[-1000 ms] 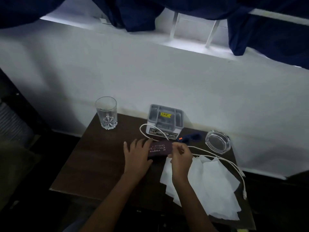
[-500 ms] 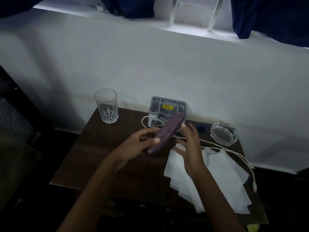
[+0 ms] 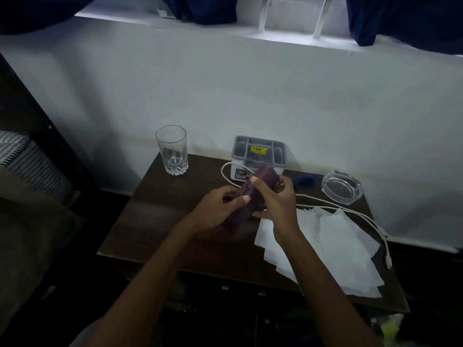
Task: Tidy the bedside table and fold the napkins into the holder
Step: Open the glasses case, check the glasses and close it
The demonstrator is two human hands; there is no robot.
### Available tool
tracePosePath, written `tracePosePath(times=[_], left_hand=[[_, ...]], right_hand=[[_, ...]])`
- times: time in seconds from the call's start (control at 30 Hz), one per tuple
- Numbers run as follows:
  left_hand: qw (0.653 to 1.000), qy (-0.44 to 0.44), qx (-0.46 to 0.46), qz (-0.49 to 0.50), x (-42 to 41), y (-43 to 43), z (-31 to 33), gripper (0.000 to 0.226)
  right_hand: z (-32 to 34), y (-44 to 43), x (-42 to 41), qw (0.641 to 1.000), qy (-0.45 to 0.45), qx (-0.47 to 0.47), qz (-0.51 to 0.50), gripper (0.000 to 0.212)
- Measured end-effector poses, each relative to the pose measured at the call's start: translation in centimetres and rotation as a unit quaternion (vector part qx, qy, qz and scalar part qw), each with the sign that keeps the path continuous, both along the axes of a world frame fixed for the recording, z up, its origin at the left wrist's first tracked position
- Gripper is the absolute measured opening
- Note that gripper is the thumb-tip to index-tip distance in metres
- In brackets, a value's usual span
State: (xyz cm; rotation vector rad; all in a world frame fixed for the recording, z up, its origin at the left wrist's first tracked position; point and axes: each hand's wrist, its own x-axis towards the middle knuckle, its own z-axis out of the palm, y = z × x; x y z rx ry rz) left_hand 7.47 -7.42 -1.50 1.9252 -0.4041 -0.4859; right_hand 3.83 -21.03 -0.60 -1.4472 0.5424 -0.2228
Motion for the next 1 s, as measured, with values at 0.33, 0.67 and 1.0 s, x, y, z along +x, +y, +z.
tracePosePath(times=[0.33, 0.67, 1.0], left_hand=[[0.993, -0.083, 0.078, -0.018, 0.7, 0.8, -0.5, 0.036], [0.97, -0.177, 0.166, -0.029, 0.2, 0.3, -0.8, 0.029], [0.921, -0.242, 0.306, -0.007, -0.7, -0.7, -0.7, 0.031]], right_hand=[[-0.6, 0.2, 0.5, 0.998, 0.025, -0.061, 0.003, 0.053], [-1.3, 0.3, 0.8, 0.986, 0.041, -0.163, -0.007, 0.059], [-1.2, 0.2, 0.7, 0.992, 0.069, -0.105, 0.003, 0.055]])
